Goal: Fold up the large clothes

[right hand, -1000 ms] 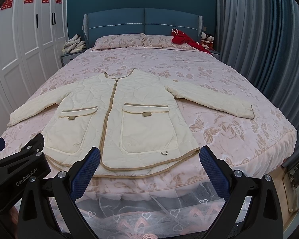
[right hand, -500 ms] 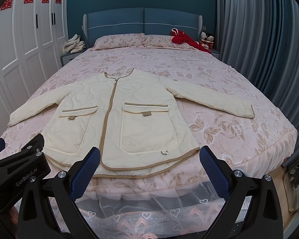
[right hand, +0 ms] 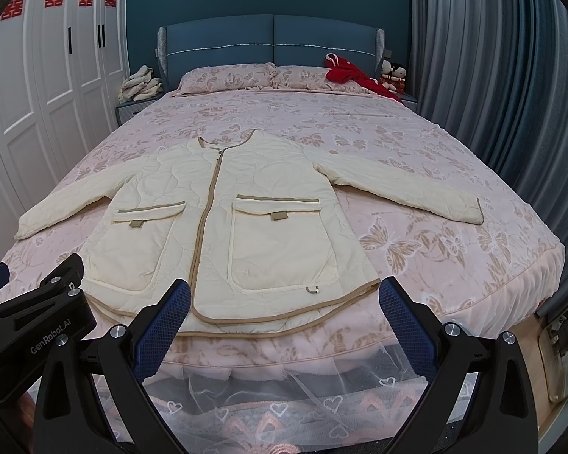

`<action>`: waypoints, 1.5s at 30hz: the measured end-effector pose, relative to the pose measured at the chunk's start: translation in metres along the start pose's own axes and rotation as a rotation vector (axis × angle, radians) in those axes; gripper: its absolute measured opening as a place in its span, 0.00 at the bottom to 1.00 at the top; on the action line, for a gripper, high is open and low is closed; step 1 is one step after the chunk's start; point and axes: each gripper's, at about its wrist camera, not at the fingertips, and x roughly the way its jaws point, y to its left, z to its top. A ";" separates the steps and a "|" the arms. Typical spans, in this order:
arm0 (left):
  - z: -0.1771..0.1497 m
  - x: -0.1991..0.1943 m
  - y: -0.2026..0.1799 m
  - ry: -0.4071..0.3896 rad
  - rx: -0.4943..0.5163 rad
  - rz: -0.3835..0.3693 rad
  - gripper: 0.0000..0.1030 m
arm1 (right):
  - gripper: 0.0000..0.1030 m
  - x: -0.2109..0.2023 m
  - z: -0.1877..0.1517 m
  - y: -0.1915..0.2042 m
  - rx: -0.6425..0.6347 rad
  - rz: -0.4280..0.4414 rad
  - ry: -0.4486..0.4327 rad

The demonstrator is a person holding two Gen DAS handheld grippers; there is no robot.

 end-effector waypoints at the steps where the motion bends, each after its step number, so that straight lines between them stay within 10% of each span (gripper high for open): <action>1: 0.000 0.000 0.000 0.000 0.000 0.000 0.93 | 0.95 0.000 0.000 0.000 0.000 0.000 0.000; 11: 0.000 0.001 0.002 0.009 -0.005 -0.012 0.93 | 0.95 0.001 -0.001 -0.001 0.001 0.012 0.007; 15: 0.005 0.017 0.013 0.075 -0.050 -0.132 0.94 | 0.95 0.019 0.001 -0.012 0.016 0.119 0.050; 33: 0.055 0.146 0.086 0.129 -0.364 0.024 0.94 | 0.95 0.236 0.050 -0.316 0.604 -0.170 0.197; 45: 0.069 0.222 0.057 0.265 -0.238 0.085 0.94 | 0.91 0.341 0.059 -0.414 0.893 -0.232 0.166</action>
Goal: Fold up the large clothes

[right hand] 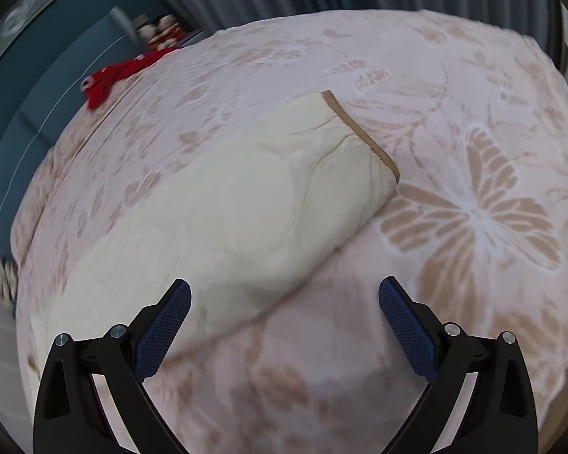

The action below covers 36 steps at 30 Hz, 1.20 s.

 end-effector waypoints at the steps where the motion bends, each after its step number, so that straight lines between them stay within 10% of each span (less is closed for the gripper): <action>1: 0.002 0.003 -0.002 0.001 0.002 -0.003 0.94 | 0.82 0.003 0.002 -0.001 0.020 0.002 -0.006; 5: 0.012 0.013 -0.007 -0.002 0.001 -0.019 0.94 | 0.17 0.016 0.014 0.010 0.069 0.013 0.002; 8: 0.018 0.017 -0.008 -0.007 0.002 -0.028 0.94 | 0.12 0.001 0.024 0.045 0.032 0.088 -0.044; 14: 0.031 0.016 0.001 -0.044 -0.021 -0.042 0.94 | 0.11 -0.084 -0.010 0.216 -0.364 0.407 -0.131; 22: 0.044 0.008 0.031 -0.065 -0.108 -0.089 0.94 | 0.16 -0.134 -0.252 0.409 -0.926 0.781 0.126; 29: 0.060 0.024 0.043 -0.019 -0.167 -0.255 0.94 | 0.47 -0.108 -0.411 0.395 -1.191 0.710 0.320; 36: 0.068 0.072 0.011 0.114 -0.253 -0.436 0.94 | 0.62 -0.109 -0.322 0.320 -0.896 0.617 0.262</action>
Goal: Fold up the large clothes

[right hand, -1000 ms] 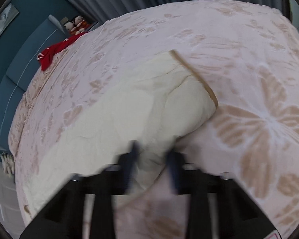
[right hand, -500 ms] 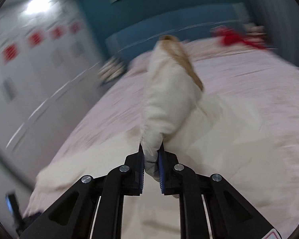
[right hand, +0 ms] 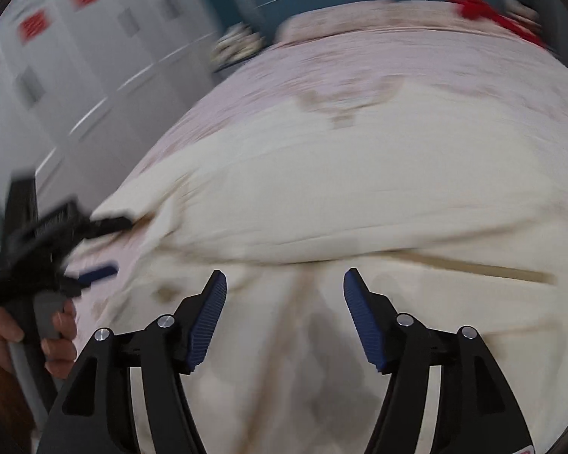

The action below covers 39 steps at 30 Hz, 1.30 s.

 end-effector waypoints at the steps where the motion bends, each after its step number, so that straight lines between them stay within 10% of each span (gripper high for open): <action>1: 0.000 0.009 -0.003 0.014 -0.023 -0.033 0.94 | 0.62 -0.004 0.000 -0.015 0.048 -0.024 -0.012; 6: 0.002 0.047 -0.018 0.082 -0.071 -0.048 0.73 | 0.62 -0.021 0.020 -0.120 0.354 -0.131 -0.102; 10: 0.007 0.061 -0.029 0.095 -0.022 0.004 0.21 | 0.55 0.001 0.030 -0.174 0.558 -0.143 -0.088; 11: 0.011 0.061 -0.033 0.086 0.001 0.012 0.07 | 0.31 0.011 0.033 -0.179 0.587 -0.129 -0.079; 12: 0.017 0.058 -0.035 0.075 0.017 0.001 0.07 | 0.13 0.018 0.037 -0.183 0.604 -0.113 -0.063; 14: 0.032 0.040 -0.043 0.001 0.067 -0.025 0.06 | 0.09 0.009 0.050 -0.172 0.565 -0.095 -0.116; 18: 0.040 0.019 -0.054 -0.083 0.172 0.017 0.05 | 0.08 -0.015 0.060 -0.136 0.407 -0.098 -0.235; 22: 0.014 0.078 -0.034 0.039 0.225 0.169 0.06 | 0.08 0.042 0.029 -0.161 0.385 -0.199 -0.014; 27: -0.002 0.076 -0.043 -0.038 0.354 0.256 0.09 | 0.21 0.008 0.026 -0.154 0.399 -0.251 -0.056; 31: 0.004 0.037 -0.039 -0.134 0.310 0.326 0.33 | 0.23 -0.035 0.030 -0.116 0.272 -0.378 -0.145; 34: 0.006 -0.003 -0.045 -0.232 0.251 0.273 0.41 | 0.23 -0.031 0.038 -0.074 0.136 -0.327 -0.127; 39: 0.002 0.015 -0.074 -0.157 0.302 0.174 0.46 | 0.18 0.029 0.028 0.004 -0.048 -0.183 -0.006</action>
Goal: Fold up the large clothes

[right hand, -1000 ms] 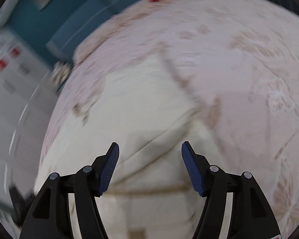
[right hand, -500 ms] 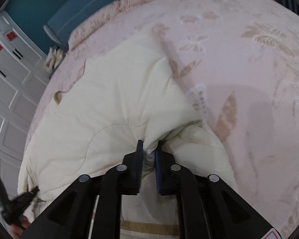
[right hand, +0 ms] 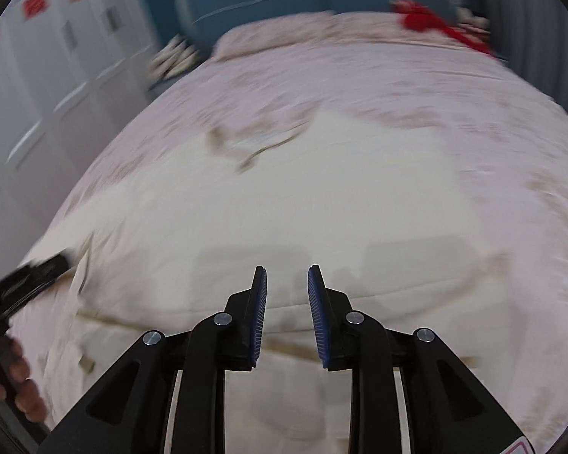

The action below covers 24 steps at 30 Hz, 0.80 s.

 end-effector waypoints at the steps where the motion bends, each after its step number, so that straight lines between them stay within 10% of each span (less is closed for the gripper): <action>1: -0.004 0.010 -0.007 0.013 0.029 0.011 0.45 | 0.17 0.011 -0.002 0.012 -0.026 0.012 0.017; 6: -0.032 0.054 -0.018 0.084 0.096 0.051 0.45 | 0.16 0.054 -0.025 0.033 -0.103 -0.045 0.075; 24: -0.059 0.073 -0.038 -0.072 0.186 0.118 0.50 | 0.13 0.072 -0.045 0.036 -0.147 -0.099 -0.038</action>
